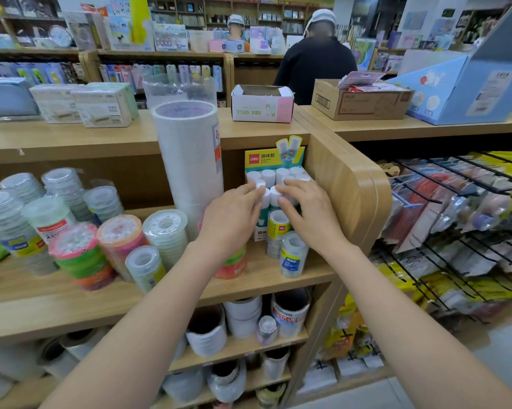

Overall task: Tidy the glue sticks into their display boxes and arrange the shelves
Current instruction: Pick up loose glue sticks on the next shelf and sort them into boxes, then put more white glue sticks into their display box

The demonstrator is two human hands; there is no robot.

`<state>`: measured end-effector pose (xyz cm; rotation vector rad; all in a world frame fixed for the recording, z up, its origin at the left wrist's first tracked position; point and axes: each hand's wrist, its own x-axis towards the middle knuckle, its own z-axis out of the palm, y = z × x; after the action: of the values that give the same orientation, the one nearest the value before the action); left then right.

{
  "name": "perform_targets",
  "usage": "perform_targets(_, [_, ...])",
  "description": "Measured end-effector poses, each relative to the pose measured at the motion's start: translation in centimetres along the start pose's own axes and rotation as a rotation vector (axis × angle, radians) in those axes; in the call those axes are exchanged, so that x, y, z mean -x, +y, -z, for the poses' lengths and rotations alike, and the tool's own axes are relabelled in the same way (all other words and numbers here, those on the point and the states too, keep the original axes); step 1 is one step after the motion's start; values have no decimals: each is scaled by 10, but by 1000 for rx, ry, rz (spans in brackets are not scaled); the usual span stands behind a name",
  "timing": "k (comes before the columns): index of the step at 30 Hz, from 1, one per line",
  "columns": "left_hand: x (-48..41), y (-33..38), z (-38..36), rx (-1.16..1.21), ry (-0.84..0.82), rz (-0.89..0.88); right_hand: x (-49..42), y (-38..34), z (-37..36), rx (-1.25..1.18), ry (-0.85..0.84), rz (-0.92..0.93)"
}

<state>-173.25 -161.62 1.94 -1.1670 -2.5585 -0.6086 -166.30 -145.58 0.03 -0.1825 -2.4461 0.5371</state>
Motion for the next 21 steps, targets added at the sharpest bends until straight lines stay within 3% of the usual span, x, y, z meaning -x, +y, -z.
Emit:
perform_targets(8, [6, -1, -1, -101, -217, 29, 0, -1, 2, 85, -120, -69])
perform_targets(10, [14, 1, 2, -56, -114, -38, 8, -8, -1, 34, -45, -12])
perform_targets(13, [43, 2, 16, 172, 254, -102, 23, -31, -1, -211, 159, 87])
perform_targets(15, [68, -2, 26, 204, 456, -89, 35, -51, -5, -332, 245, 142])
perform_targets(18, [108, -21, 32, 87, 549, 9, 58, -79, -17, -425, 237, 163])
perform_targets(21, [147, -49, 30, -28, 566, 140, 81, -109, -42, -488, 124, 220])
